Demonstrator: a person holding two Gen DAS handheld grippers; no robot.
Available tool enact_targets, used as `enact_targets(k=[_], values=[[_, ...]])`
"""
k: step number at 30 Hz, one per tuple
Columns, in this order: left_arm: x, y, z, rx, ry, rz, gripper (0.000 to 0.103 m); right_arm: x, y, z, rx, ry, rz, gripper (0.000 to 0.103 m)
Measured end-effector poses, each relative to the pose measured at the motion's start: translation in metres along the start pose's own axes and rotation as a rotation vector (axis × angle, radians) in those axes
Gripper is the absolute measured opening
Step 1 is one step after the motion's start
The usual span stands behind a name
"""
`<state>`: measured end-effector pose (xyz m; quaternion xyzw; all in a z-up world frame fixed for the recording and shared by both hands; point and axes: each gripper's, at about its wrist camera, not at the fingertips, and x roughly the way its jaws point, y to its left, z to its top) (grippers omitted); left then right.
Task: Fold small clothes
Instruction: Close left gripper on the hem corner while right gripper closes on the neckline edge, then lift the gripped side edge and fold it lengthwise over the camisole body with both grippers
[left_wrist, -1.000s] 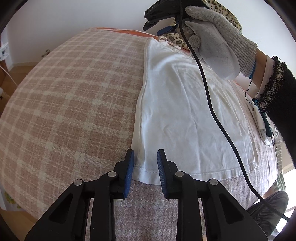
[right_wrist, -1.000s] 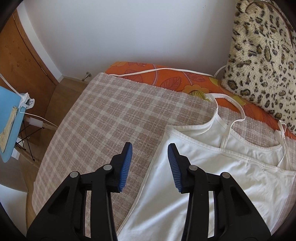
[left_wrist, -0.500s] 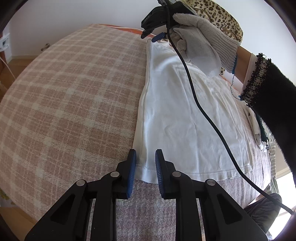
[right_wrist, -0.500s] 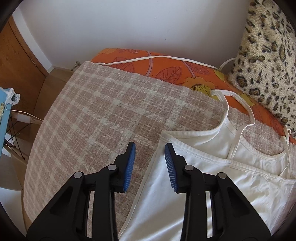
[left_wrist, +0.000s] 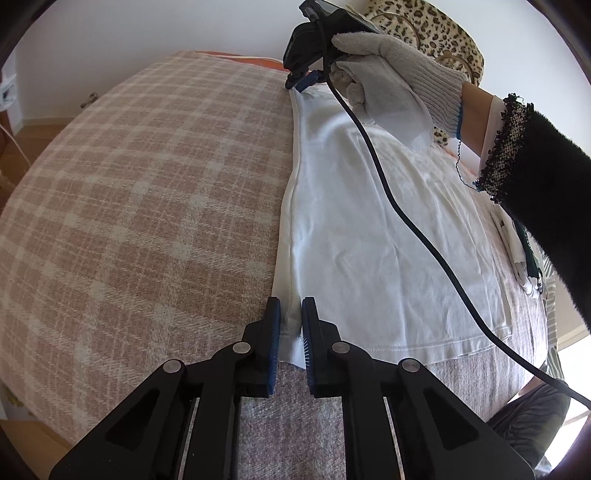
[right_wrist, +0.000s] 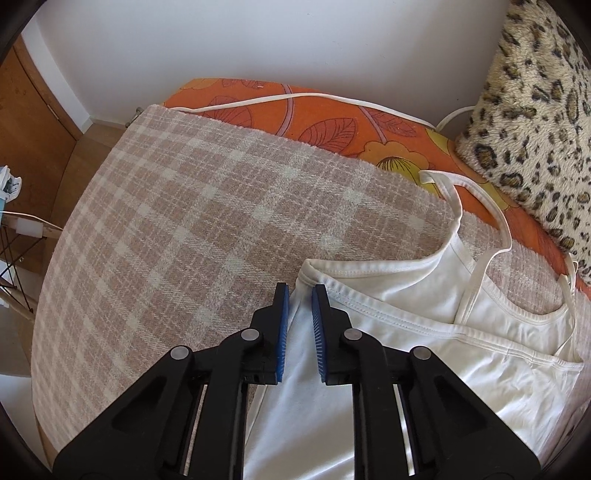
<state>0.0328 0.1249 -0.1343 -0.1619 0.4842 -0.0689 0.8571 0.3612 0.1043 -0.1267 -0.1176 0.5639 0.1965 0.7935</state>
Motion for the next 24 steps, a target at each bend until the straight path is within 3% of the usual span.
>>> enact_targets(k=[7, 19, 24], values=[[-0.003, 0.012, 0.002, -0.075, -0.001, -0.063, 0.005, -0.003, -0.010, -0.001, 0.036, -0.013, 0.027, 0.005], [-0.019, -0.005, 0.005, 0.001, -0.077, -0.093, 0.003, -0.034, -0.026, 0.007, 0.070, -0.083, 0.062, 0.002], [-0.012, -0.007, 0.004, 0.027, -0.064, -0.052, 0.003, -0.036, -0.031, 0.005, 0.070, -0.074, 0.110, 0.002]])
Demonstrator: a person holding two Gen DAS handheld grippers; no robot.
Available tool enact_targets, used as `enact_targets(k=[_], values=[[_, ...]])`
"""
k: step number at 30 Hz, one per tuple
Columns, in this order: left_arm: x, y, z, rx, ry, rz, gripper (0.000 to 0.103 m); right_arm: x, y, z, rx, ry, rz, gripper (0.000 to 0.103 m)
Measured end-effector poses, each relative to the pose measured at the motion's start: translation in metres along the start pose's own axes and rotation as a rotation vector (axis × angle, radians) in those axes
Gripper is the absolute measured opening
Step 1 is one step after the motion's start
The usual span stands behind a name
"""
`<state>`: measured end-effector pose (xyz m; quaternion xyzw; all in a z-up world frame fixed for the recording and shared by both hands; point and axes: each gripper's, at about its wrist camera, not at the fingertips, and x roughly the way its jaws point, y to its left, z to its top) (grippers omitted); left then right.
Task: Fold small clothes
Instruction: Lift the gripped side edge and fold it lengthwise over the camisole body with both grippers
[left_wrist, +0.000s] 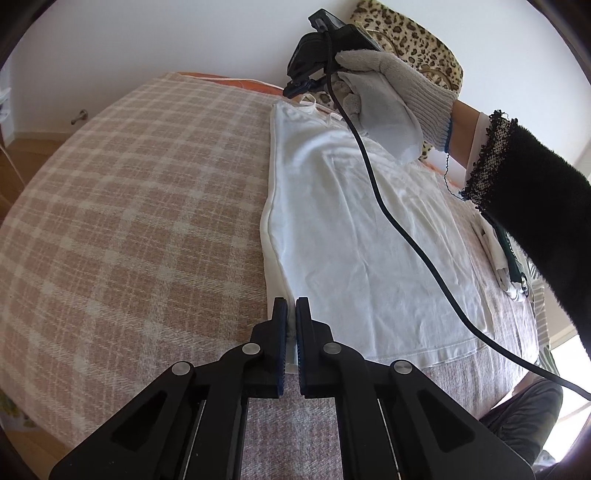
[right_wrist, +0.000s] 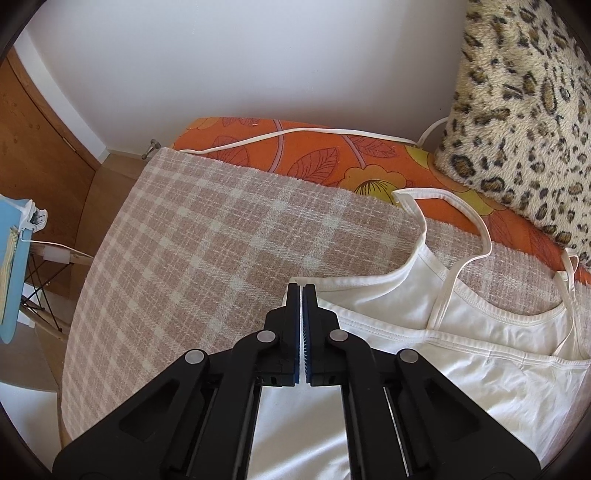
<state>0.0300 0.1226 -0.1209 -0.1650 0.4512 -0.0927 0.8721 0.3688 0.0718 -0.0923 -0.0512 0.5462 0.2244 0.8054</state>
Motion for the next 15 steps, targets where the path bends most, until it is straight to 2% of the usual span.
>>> enact_targets(k=[1, 3, 5, 6, 10, 12, 13, 15], values=[[0.001, 0.000, -0.001, 0.000, 0.004, -0.002, 0.003, 0.001, -0.001, 0.000, 0.012, 0.007, 0.011, 0.003], [0.002, -0.001, -0.001, 0.003, 0.008, -0.004, 0.003, 0.006, 0.001, -0.001, 0.017, 0.031, 0.028, 0.012], [0.003, -0.001, -0.002, 0.008, 0.010, -0.004, 0.003, 0.011, 0.007, -0.001, -0.006, 0.025, -0.001, 0.044], [0.003, -0.001, -0.001, 0.007, 0.010, -0.004, 0.003, 0.013, 0.010, -0.001, -0.021, 0.018, -0.020, 0.049], [0.005, 0.002, -0.002, -0.003, 0.016, 0.008, 0.003, 0.029, 0.018, -0.003, -0.046, 0.045, -0.031, 0.050], [0.007, 0.005, -0.002, -0.014, 0.029, 0.030, 0.007, 0.037, 0.023, -0.005, -0.073, 0.057, -0.081, 0.040], [0.008, 0.008, -0.003, -0.024, 0.033, 0.045, 0.009, 0.039, 0.024, -0.006, -0.087, 0.058, -0.112, 0.031], [0.009, 0.012, -0.004, -0.035, 0.045, 0.075, 0.023, 0.040, 0.026, -0.007, -0.109, 0.051, -0.141, 0.025]])
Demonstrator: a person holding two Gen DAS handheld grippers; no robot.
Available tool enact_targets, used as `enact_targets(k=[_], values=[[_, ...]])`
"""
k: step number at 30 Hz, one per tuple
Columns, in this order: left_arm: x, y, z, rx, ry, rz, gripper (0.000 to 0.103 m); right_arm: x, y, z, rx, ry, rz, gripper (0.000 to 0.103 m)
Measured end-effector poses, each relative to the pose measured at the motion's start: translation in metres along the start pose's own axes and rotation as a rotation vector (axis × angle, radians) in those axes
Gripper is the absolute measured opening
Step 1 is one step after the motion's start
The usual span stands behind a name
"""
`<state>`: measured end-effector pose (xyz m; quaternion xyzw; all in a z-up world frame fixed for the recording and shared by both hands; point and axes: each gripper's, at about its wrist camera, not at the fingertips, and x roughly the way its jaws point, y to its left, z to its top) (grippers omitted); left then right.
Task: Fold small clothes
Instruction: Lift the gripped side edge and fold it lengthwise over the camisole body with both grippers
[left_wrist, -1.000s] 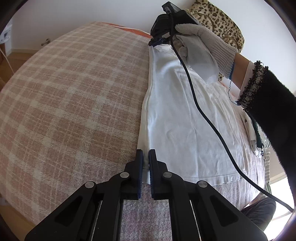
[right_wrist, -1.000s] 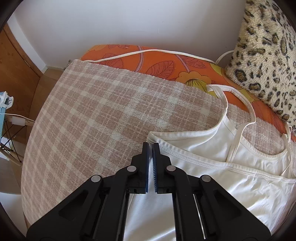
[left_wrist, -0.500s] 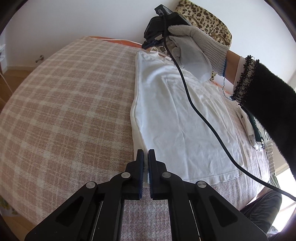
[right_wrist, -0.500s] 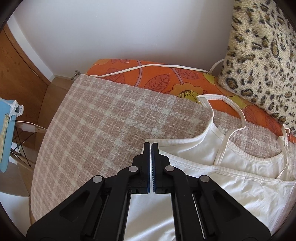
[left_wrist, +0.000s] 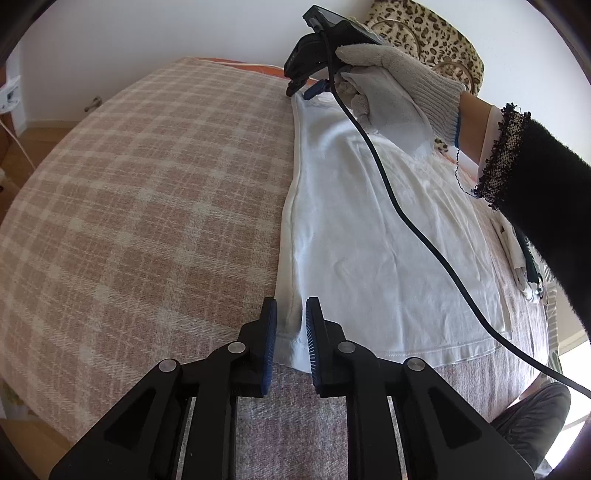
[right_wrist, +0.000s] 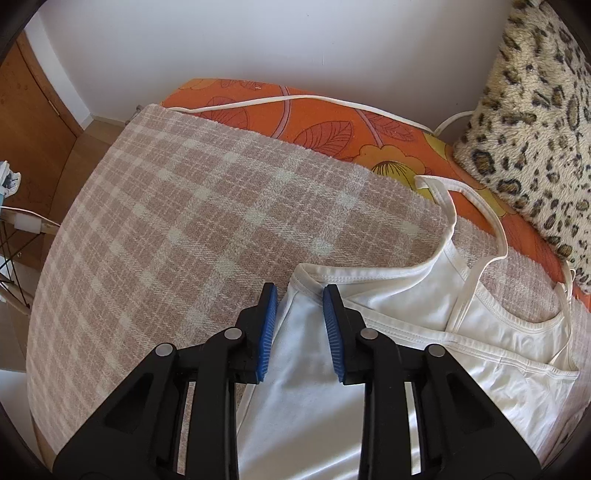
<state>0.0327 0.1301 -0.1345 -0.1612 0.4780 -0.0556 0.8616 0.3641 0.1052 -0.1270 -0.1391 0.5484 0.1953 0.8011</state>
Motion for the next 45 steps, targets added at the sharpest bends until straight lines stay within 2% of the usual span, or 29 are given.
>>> enact_targets(k=[2, 5, 6, 7, 8, 13, 17, 31, 39, 45], values=[[0.000, 0.002, -0.001, 0.001, -0.004, 0.004, 0.024, 0.001, -0.001, 0.001, 0.001, 0.003, -0.012, 0.016], [0.002, -0.002, -0.002, 0.040, -0.011, 0.008, 0.024, 0.001, -0.005, 0.002, 0.017, -0.002, 0.001, 0.013], [0.002, -0.003, -0.002, 0.049, -0.015, 0.010, 0.019, 0.001, -0.006, 0.002, 0.021, -0.004, 0.004, 0.012], [0.004, -0.004, -0.002, 0.051, -0.007, -0.002, 0.009, 0.001, -0.006, 0.002, 0.023, -0.007, 0.003, 0.012], [0.005, -0.003, -0.003, 0.045, 0.001, -0.016, 0.006, 0.000, -0.009, 0.002, 0.023, -0.010, 0.003, 0.012], [-0.002, -0.001, 0.003, -0.007, -0.011, -0.094, 0.006, -0.009, -0.016, 0.000, 0.035, -0.028, 0.024, 0.011], [-0.011, -0.012, 0.006, 0.023, -0.040, -0.120, 0.006, -0.025, -0.027, 0.000, 0.055, -0.050, 0.044, 0.010], [-0.020, -0.057, 0.006, 0.119, -0.053, -0.209, 0.005, -0.069, -0.074, -0.014, 0.075, -0.111, 0.004, 0.010], [-0.017, -0.093, 0.006, 0.192, -0.034, -0.254, 0.005, -0.088, -0.117, -0.038, 0.099, -0.137, -0.043, 0.010], [-0.011, -0.112, -0.001, 0.236, -0.010, -0.275, 0.005, -0.088, -0.149, -0.060, 0.132, -0.133, -0.068, 0.010]])
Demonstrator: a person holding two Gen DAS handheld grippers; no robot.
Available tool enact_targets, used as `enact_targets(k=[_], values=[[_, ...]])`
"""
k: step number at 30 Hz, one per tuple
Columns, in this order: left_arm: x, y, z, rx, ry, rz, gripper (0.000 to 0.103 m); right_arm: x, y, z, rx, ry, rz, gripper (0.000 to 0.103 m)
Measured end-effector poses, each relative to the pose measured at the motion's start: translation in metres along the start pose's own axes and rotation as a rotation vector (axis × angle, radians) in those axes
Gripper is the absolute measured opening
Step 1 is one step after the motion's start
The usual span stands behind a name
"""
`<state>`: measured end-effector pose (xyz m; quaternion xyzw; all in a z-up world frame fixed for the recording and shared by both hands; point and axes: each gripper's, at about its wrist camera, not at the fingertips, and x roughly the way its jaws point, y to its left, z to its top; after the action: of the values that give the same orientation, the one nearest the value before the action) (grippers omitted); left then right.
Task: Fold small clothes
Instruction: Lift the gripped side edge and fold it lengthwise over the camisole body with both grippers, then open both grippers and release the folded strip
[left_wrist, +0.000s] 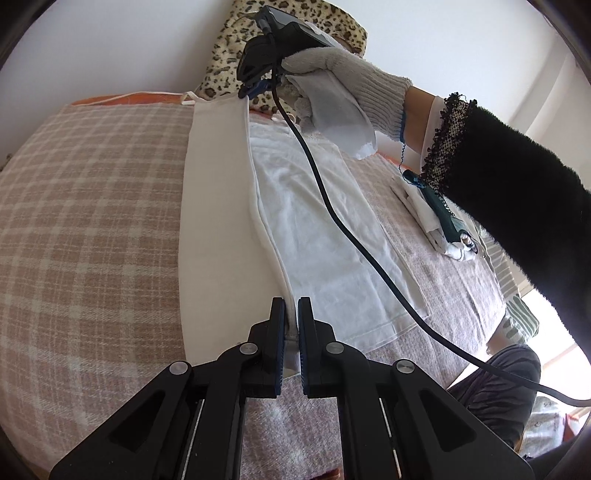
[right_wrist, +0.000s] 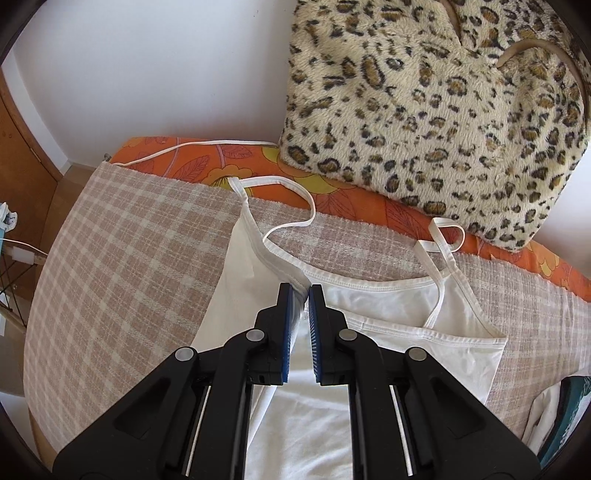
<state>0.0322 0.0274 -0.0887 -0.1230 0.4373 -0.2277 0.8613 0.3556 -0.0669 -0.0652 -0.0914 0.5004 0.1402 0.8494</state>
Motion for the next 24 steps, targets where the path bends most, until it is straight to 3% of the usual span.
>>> enact_targets(k=[24], values=[[0.048, -0.013, -0.006, 0.012, 0.139, -0.003, 0.006, 0.037, -0.015, -0.007, -0.021, 0.025, -0.036, 0.010]])
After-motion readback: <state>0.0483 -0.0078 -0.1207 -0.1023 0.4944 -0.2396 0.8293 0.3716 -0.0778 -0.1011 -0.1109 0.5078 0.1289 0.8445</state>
